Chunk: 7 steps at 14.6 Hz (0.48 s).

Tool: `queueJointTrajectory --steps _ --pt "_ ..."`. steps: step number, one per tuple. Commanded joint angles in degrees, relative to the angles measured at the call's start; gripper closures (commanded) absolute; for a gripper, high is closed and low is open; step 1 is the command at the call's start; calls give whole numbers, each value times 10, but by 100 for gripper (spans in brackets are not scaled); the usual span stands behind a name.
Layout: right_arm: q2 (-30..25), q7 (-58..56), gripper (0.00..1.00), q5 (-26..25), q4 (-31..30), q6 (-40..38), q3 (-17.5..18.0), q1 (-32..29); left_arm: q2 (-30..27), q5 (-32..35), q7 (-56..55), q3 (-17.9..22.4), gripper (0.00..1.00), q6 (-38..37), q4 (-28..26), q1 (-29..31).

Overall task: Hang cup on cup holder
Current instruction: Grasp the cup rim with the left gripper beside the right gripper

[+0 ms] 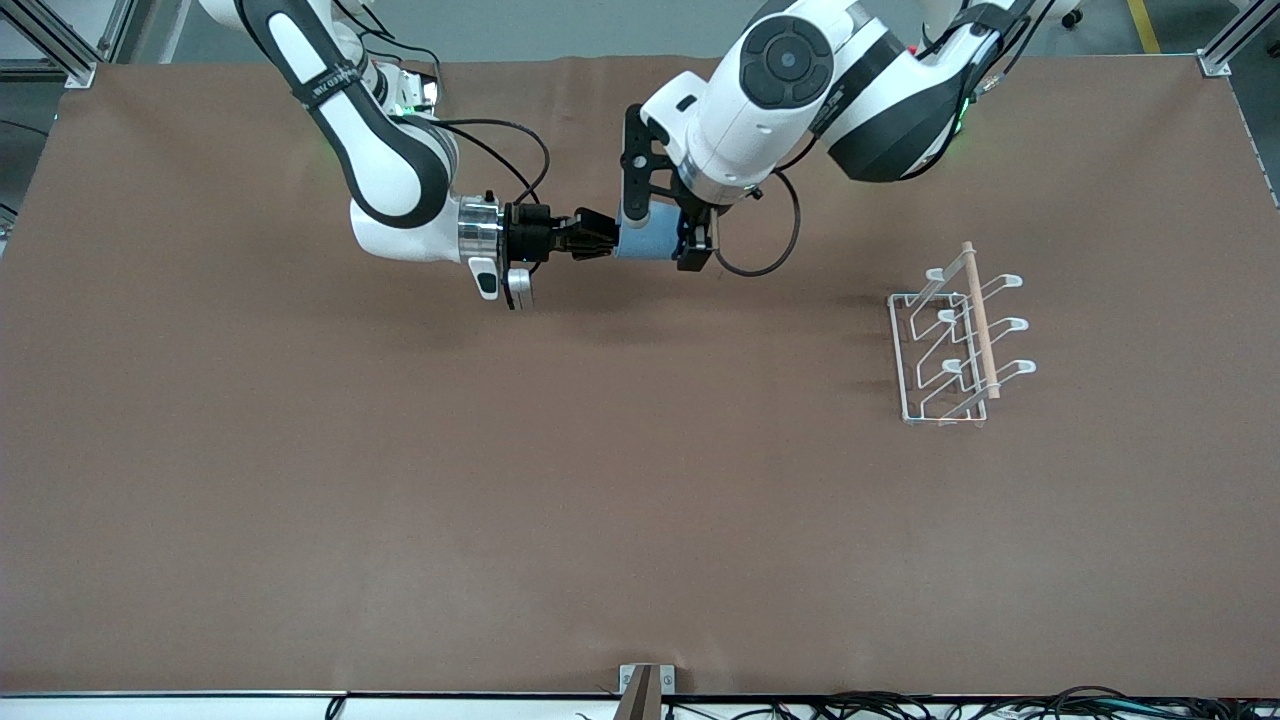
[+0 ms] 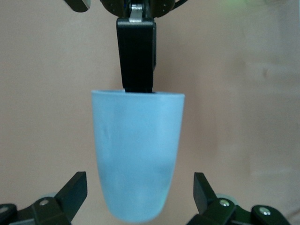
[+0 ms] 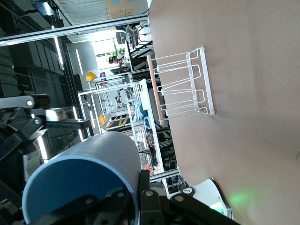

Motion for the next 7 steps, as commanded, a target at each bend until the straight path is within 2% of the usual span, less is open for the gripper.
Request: queueJointTrajectory --steps 1,7 --pt "-3 -17 100 26 -4 -2 8 -6 17 1 8 -3 0 17 4 0" --pt "-3 -17 100 29 -4 -3 8 -6 28 2 -5 -1 0 43 -10 -17"
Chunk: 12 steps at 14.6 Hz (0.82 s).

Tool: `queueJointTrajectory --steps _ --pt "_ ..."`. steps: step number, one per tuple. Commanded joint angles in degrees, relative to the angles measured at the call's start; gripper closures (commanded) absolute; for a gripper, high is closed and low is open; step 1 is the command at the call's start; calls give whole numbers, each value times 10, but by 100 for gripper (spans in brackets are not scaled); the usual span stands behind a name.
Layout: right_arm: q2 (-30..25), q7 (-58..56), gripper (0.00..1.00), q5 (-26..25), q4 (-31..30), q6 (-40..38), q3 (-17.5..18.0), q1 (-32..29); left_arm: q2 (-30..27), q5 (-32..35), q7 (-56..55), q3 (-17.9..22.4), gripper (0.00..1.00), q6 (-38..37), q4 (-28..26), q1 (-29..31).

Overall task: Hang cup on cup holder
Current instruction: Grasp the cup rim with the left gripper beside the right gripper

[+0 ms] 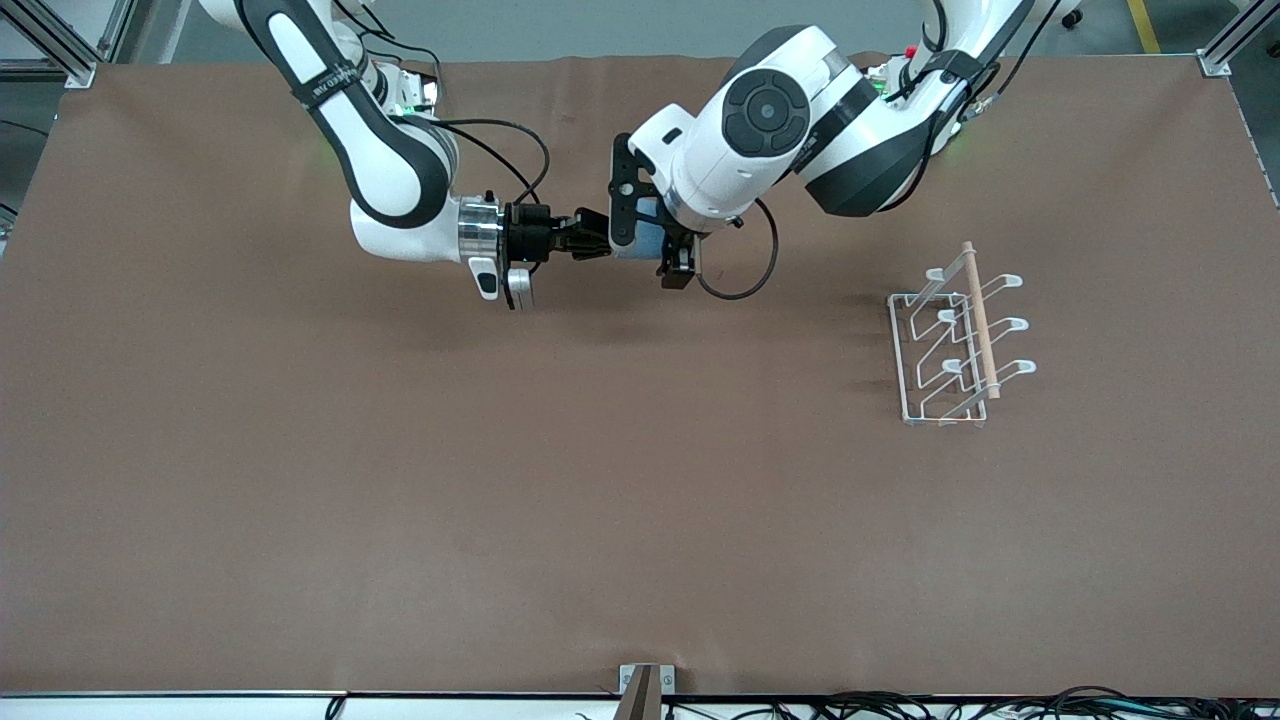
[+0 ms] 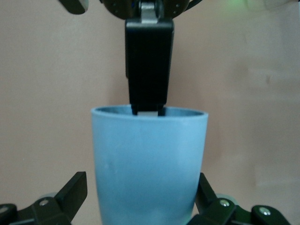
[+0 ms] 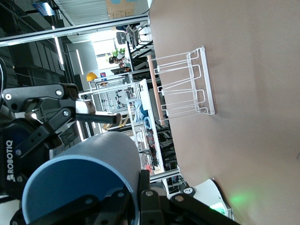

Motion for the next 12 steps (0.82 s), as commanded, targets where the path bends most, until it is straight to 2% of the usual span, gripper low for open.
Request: queueJointTrajectory --steps 1,5,7,10,12 --pt "-3 -17 100 29 -4 -2 8 -6 -5 3 -13 0 0 9 -13 -3" --pt "-3 -17 100 30 -2 -2 8 -6 -11 28 -47 -2 1 11 -27 -6" --pt "-3 -17 99 30 -2 -2 8 -5 -16 47 -44 -3 32 9 -37 -3" --pt "-3 -16 97 30 -2 -4 8 -5 -18 48 -47 -3 43 9 -40 -5" --pt "-3 -16 97 30 -2 -4 8 -5 -18 48 -44 -3 67 8 -42 1"
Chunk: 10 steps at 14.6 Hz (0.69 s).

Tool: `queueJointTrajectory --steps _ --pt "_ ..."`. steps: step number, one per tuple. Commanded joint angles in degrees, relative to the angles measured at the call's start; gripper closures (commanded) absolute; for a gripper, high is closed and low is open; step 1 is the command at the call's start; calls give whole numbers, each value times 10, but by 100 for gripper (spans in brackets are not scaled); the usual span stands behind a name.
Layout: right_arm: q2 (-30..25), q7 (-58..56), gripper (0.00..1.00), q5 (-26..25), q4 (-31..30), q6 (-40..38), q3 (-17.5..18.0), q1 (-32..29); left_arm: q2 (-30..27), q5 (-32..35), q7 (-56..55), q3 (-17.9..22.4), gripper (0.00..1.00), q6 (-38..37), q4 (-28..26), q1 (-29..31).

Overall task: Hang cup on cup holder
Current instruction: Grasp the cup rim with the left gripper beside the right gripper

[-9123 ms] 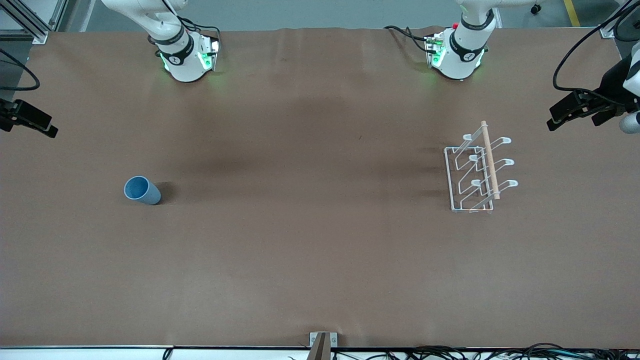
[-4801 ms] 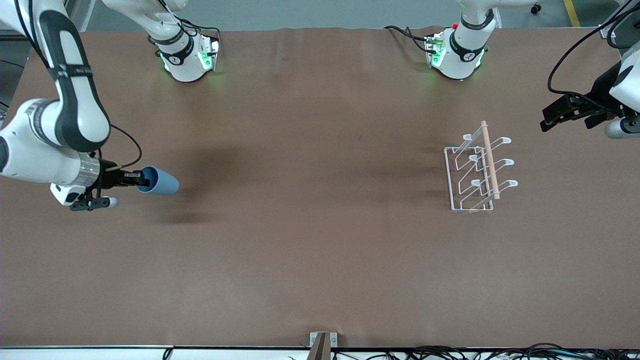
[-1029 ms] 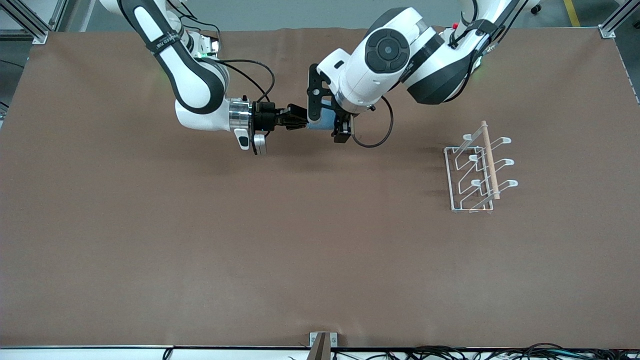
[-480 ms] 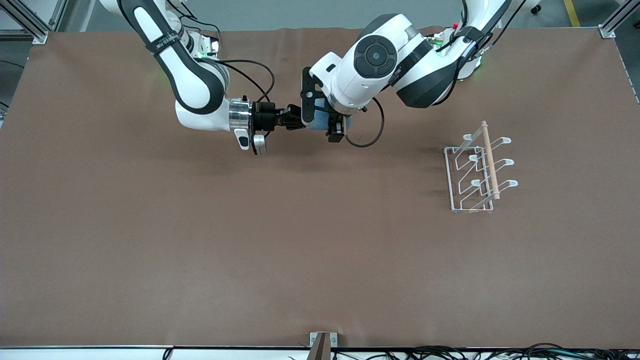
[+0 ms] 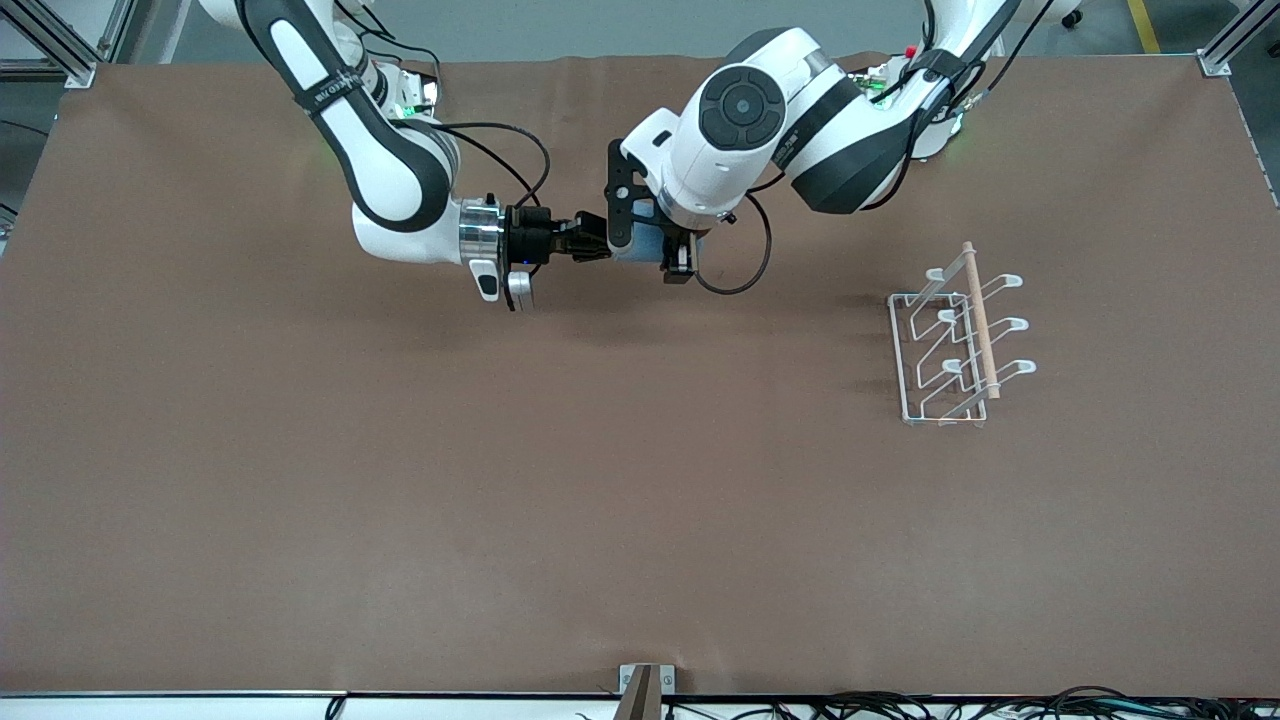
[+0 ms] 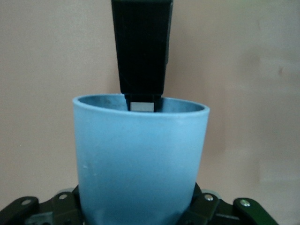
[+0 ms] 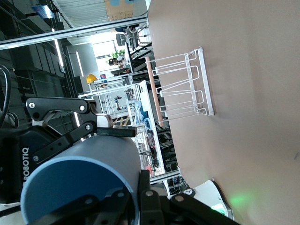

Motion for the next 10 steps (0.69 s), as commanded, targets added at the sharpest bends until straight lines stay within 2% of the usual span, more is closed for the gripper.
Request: queueJointTrajectory --steps 1,3,4,5,6,7,10 --pt "-9 -13 97 25 -2 -6 8 -5 -15 12 -6 -1 70 6 -25 5" --pt "-9 -13 97 25 -1 -6 8 -5 -19 12 -10 -1 71 5 -25 3" --pt "-9 -13 93 25 0 -6 8 -5 -22 12 -11 -1 71 5 -25 3" --pt "-9 -10 65 25 0 -8 8 -6 -24 12 -11 -1 71 3 -25 4" --pt "-10 -11 9 25 0 -7 8 -6 -26 12 -11 -1 71 1 -25 5" --pt "-10 -8 0 25 0 -8 8 -9 -29 12 -11 -1 72 -4 -26 5" --pt "-10 -6 0 25 -1 -9 8 -12 -35 13 -9 0 79 -16 -32 9"
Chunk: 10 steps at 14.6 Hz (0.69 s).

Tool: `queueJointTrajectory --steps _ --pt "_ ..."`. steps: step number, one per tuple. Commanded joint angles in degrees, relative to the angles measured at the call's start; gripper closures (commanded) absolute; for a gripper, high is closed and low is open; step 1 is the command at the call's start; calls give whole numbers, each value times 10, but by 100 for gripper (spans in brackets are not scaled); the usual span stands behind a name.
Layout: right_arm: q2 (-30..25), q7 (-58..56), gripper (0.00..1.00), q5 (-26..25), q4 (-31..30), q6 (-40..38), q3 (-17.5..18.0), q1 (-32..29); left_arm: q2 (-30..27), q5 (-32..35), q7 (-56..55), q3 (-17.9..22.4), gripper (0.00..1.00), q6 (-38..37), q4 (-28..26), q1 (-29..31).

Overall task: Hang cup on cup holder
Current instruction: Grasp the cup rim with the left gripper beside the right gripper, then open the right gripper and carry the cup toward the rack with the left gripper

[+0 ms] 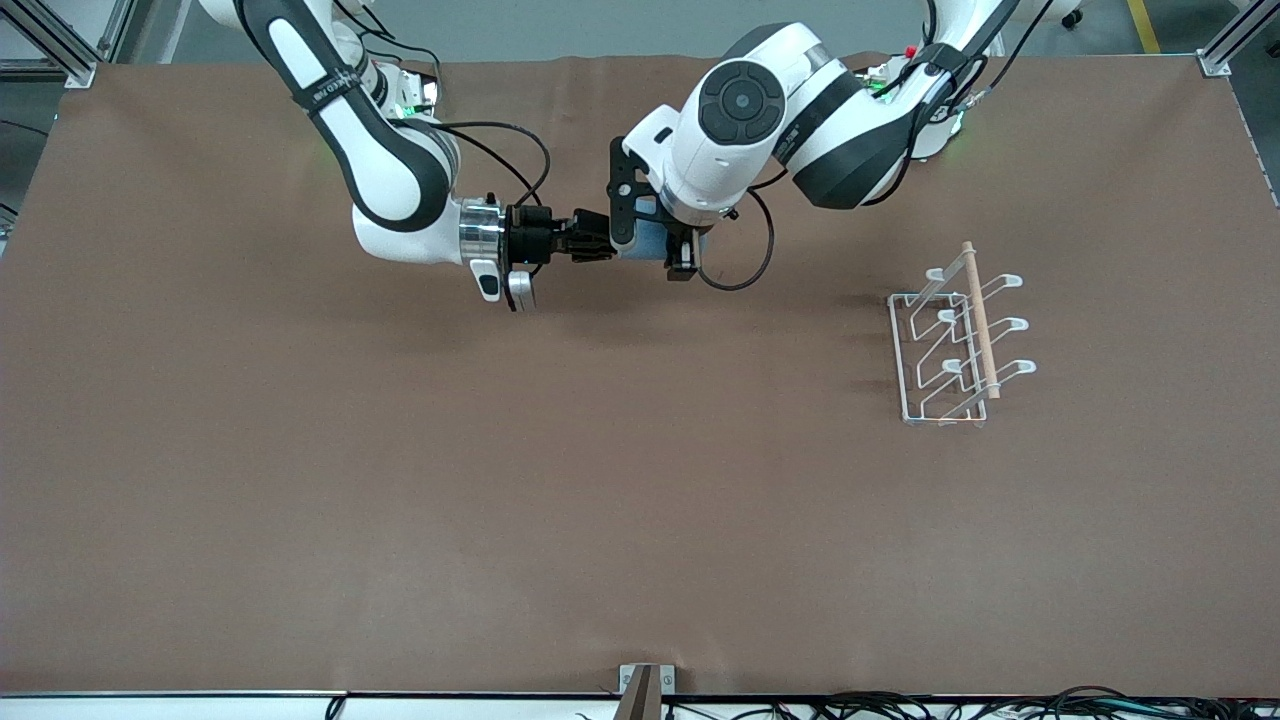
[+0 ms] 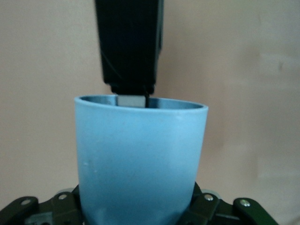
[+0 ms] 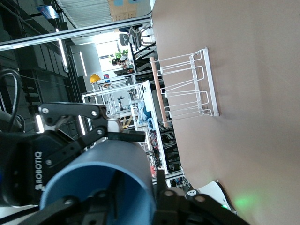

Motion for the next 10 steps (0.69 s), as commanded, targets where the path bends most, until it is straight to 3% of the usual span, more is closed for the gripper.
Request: queueJointTrajectory --steps 1,4,6,10 --pt "-11 -6 0 20 -8 -6 8 -15 -24 11 -2 -1 79 -9 -19 8" --pt "-12 -3 0 17 -9 -4 7 -27 -24 23 -4 1 84 -32 -17 13" --pt "-19 17 0 4 -12 0 4 -34 -27 88 -4 -1 93 -82 -12 13" --pt "-18 45 0 -145 -8 -1 -3 -91 -39 181 -2 3 97 -189 -1 24"
